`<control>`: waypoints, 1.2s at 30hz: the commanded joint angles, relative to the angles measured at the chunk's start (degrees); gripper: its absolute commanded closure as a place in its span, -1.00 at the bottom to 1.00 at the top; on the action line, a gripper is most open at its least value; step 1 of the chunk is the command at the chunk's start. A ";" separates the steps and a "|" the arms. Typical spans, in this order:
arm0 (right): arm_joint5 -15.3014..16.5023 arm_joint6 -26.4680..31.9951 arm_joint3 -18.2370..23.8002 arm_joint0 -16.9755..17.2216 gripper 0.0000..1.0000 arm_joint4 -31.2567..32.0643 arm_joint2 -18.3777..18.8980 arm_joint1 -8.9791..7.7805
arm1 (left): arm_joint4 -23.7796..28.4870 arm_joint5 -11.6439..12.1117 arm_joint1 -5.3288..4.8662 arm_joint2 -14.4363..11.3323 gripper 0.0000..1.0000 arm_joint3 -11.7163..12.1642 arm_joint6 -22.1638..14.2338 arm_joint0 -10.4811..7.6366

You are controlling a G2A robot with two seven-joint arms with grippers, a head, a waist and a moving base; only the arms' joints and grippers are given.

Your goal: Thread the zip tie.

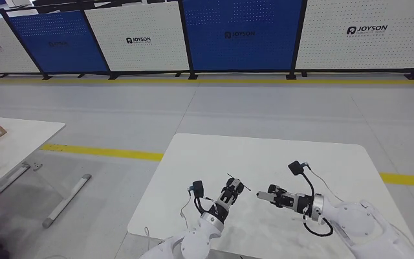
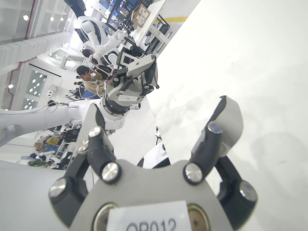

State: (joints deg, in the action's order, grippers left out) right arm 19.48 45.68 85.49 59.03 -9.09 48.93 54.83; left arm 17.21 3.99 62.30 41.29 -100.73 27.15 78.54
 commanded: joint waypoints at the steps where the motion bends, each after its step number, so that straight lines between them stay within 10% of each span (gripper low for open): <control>1: 0.00 1.86 -1.32 -1.04 -1.00 -2.43 -0.80 0.65 | -1.36 -1.76 0.29 -0.25 1.00 0.76 -1.66 -0.92; 10: 0.00 1.86 -1.32 -1.04 -1.00 -2.43 -0.80 0.65 | -2.00 -2.13 0.33 -0.27 1.00 0.97 -2.56 -1.13; 21: 0.00 1.86 -1.32 -1.04 -1.00 -2.43 -0.80 0.65 | -1.39 1.08 -1.89 7.85 1.00 3.91 -27.64 -2.69; 29: 0.00 1.86 -1.32 -1.04 -1.00 -2.43 -0.80 0.65 | -0.74 1.32 -1.94 8.54 1.00 4.10 -27.57 -2.30; 36: 0.00 1.07 -0.67 -0.30 -1.00 -3.80 -0.52 0.91 | 0.50 0.85 0.58 5.44 1.00 4.07 -13.07 -1.77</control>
State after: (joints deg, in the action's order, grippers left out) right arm 19.48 47.32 84.89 58.55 -12.30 48.08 55.65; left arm 16.87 4.53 62.47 47.11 -96.94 12.49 77.04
